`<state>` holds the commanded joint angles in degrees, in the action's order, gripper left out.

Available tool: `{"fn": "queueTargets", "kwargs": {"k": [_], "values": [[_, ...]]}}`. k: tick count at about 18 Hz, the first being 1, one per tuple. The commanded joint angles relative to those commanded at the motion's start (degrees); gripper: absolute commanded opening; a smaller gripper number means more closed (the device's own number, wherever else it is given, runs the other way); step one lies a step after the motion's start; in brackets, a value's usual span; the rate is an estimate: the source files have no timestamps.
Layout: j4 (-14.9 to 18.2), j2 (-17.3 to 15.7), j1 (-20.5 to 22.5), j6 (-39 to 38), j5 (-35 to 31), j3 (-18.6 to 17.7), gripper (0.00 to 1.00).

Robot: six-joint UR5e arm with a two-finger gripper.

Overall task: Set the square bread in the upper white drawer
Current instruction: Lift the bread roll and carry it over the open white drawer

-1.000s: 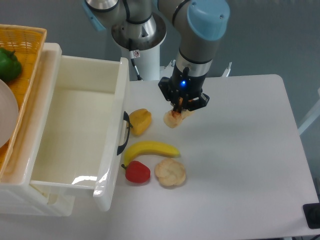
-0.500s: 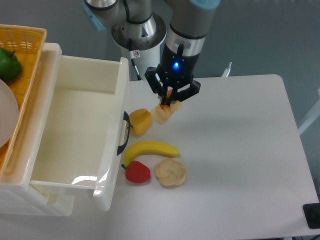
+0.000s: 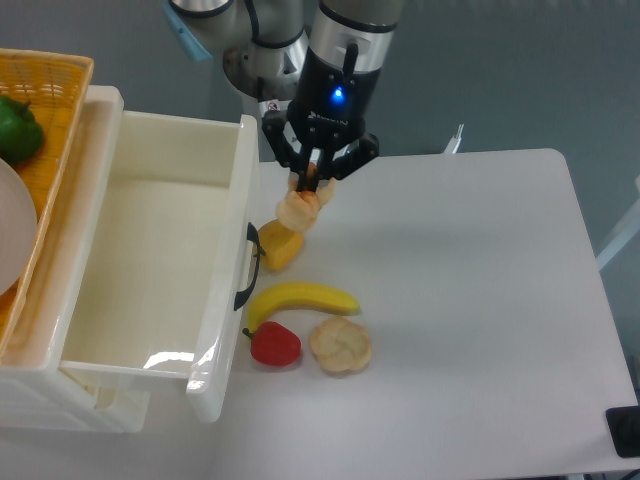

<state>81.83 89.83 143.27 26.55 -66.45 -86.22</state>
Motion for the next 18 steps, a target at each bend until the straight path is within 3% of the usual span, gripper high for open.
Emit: {"fn": "queueTargets", "kwargs": {"k": [14, 16, 18], "values": [[-0.1, 2.5, -9.3, -0.2, -0.4, -0.7, 0.04], [-0.3, 2.5, -9.7, 0.2, -0.4, -1.3, 0.19], [-0.3, 2.5, -9.9, 0.2, -0.4, -1.7, 0.27]]}}
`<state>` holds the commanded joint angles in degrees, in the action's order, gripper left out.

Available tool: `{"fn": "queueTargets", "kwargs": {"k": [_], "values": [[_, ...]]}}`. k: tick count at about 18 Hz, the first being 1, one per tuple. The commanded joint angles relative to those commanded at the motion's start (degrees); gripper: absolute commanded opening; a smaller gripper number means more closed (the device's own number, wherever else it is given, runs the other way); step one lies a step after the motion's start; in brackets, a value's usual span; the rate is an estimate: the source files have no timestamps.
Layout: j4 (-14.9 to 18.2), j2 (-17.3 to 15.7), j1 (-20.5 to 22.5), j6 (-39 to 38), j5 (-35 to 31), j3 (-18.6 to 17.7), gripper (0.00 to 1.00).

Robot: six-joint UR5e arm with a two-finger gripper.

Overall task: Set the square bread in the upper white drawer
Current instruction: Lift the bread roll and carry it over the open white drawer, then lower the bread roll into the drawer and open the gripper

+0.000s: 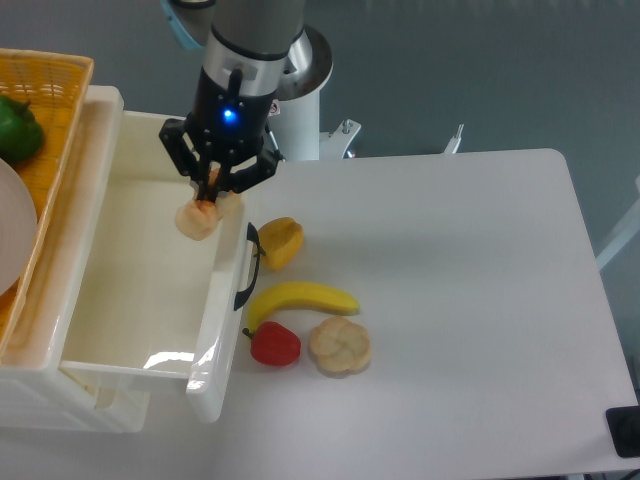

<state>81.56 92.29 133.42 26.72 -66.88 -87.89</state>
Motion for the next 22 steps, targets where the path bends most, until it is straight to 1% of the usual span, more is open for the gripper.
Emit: {"fn": "queueTargets", "kwargs": {"k": [1, 3, 5, 6, 8, 9, 18, 22], "values": [[-0.1, 0.1, -0.3, 0.1, 0.0, 0.0, 0.40], [-0.1, 0.1, -1.1, 0.1, -0.1, 0.0, 0.49], [-0.2, 0.1, -1.1, 0.4, -0.1, 0.1, 0.74], [-0.2, 0.1, -1.2, 1.0, -0.1, 0.1, 0.76], [-0.1, 0.0, -1.3, 1.1, -0.1, 0.1, 0.77], [-0.1, 0.0, -1.3, 1.5, -0.1, 0.1, 0.83], [0.1, 0.3, -3.2, 1.6, -0.1, 0.1, 0.83], [0.2, 0.3, -3.2, 1.6, 0.1, 0.2, 0.83]]}}
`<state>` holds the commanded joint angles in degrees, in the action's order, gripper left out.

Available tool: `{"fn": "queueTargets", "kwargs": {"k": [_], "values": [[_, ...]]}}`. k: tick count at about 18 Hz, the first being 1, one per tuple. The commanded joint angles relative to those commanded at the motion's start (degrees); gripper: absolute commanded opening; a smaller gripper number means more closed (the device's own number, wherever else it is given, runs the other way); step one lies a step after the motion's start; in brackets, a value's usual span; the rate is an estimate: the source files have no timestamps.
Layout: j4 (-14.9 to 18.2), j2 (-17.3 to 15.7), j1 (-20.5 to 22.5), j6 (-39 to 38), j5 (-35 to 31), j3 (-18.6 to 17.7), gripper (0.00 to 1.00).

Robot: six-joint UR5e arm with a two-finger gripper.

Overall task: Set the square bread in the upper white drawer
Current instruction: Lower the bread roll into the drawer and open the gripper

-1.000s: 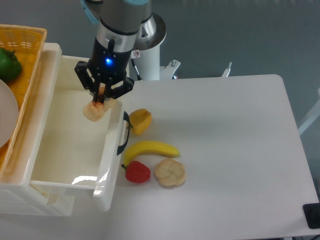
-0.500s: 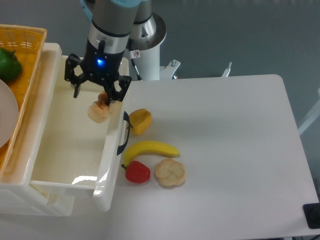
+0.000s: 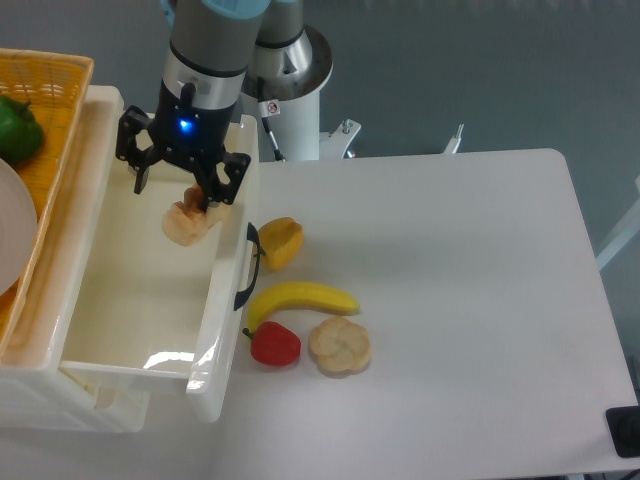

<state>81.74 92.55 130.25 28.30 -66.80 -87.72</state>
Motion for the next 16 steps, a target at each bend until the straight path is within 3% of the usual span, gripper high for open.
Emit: {"fn": "queueTargets", "kwargs": {"k": [2, 6, 16], "values": [[0.0, 0.0, -0.2, 0.0, 0.0, -0.1, 0.85], [-0.1, -0.1, -0.2, 0.1, -0.2, -0.1, 1.00], [-0.1, 0.7, -1.8, 0.1, 0.0, -0.1, 1.00]]}}
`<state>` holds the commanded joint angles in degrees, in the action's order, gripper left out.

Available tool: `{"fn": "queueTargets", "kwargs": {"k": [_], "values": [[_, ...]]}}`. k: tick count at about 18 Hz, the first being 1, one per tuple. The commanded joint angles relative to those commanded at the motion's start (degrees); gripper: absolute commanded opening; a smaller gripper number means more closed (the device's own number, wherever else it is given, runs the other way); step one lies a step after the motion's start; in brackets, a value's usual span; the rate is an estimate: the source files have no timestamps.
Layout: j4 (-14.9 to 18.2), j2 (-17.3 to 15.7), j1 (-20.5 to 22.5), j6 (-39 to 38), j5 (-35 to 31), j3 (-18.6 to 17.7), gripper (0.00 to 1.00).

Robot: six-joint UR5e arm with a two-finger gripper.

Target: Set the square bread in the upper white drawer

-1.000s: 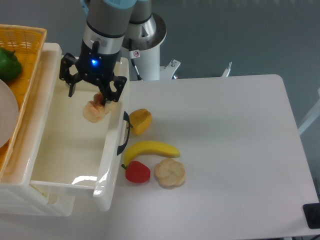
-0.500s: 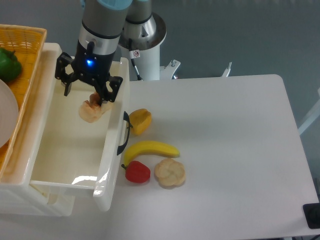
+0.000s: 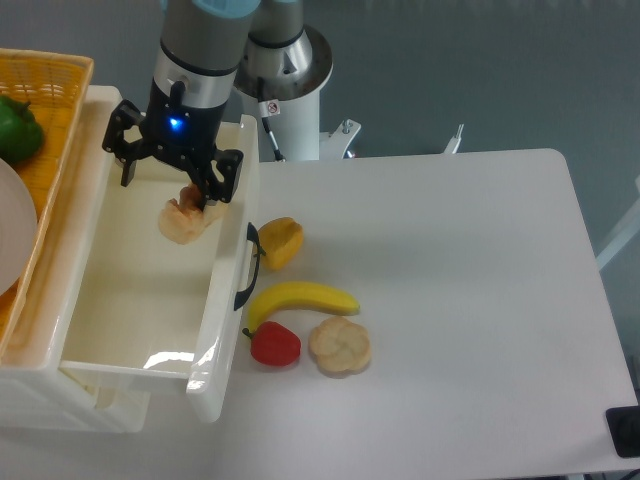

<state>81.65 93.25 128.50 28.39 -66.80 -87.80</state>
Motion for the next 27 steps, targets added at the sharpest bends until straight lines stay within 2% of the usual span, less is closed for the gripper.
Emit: {"fn": "queueTargets", "kwargs": {"k": [8, 10, 16, 20, 27], "values": [[0.1, 1.2, -0.5, 0.0, 0.1, 0.0, 1.00], [0.1, 2.6, -0.4, -0.1, -0.1, 0.7, 1.00], [0.0, 2.1, -0.2, 0.2, -0.1, 0.5, 1.00], [-0.1, 1.8, 2.0, 2.1, -0.3, 0.7, 1.00], [-0.1, 1.2, 3.1, 2.6, -0.4, 0.8, 1.00]]}}
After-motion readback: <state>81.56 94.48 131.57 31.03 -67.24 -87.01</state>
